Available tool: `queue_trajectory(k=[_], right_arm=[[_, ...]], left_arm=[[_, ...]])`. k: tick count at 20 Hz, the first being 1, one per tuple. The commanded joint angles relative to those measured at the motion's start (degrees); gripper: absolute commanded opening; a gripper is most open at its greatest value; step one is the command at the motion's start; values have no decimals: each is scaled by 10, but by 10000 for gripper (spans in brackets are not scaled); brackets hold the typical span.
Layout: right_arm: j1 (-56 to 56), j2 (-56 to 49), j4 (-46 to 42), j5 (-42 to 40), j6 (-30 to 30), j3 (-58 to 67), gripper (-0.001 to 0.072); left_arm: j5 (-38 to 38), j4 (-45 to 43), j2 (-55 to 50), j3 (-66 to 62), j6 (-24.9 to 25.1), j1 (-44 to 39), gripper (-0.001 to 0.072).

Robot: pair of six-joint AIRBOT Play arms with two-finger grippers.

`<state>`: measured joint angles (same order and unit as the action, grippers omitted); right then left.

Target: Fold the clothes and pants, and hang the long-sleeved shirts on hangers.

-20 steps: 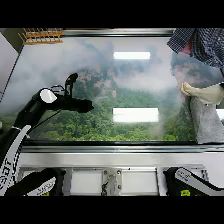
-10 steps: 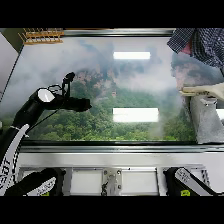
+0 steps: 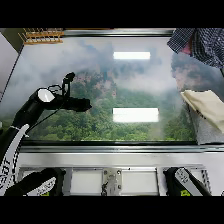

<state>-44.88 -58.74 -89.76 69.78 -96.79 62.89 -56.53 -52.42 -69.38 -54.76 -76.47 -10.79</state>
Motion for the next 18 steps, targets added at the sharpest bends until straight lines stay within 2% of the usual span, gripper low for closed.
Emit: queue_trajectory(k=[1, 2, 3, 4, 7, 10, 12, 14, 18], right_arm=[[0, 6, -47, 14, -16, -55, 21], [0, 6, -53, 15, -16, -64, 124], [0, 6, -57, 19, -16, -69, 374], [0, 6, -61, 24, -16, -71, 496], [4, 23, -53, 8, 2, -71, 492], [57, 80, 35, -40, 61, -71, 492], [119, 112, 116, -42, 102, -72, 493], [192, 130, 189, -43, 116, -73, 492], [336, 125, 225, -44, 115, -73, 490]], left_arm=[[-5, 0, 0, 0, 0, 0, 8], [-5, 0, 0, 0, 0, 0, 8], [-5, 0, 0, 0, 0, 0, 8], [-5, -1, 0, 0, 0, 0, 8], [-5, -1, 0, 0, 0, 0, 8], [-3, 0, 0, 0, 0, 0, 8], [-2, 0, 0, 0, 0, 0, 8], [-2, 0, 0, 0, 0, 0, 8], [-3, 0, 0, 0, 0, 0, 8]])
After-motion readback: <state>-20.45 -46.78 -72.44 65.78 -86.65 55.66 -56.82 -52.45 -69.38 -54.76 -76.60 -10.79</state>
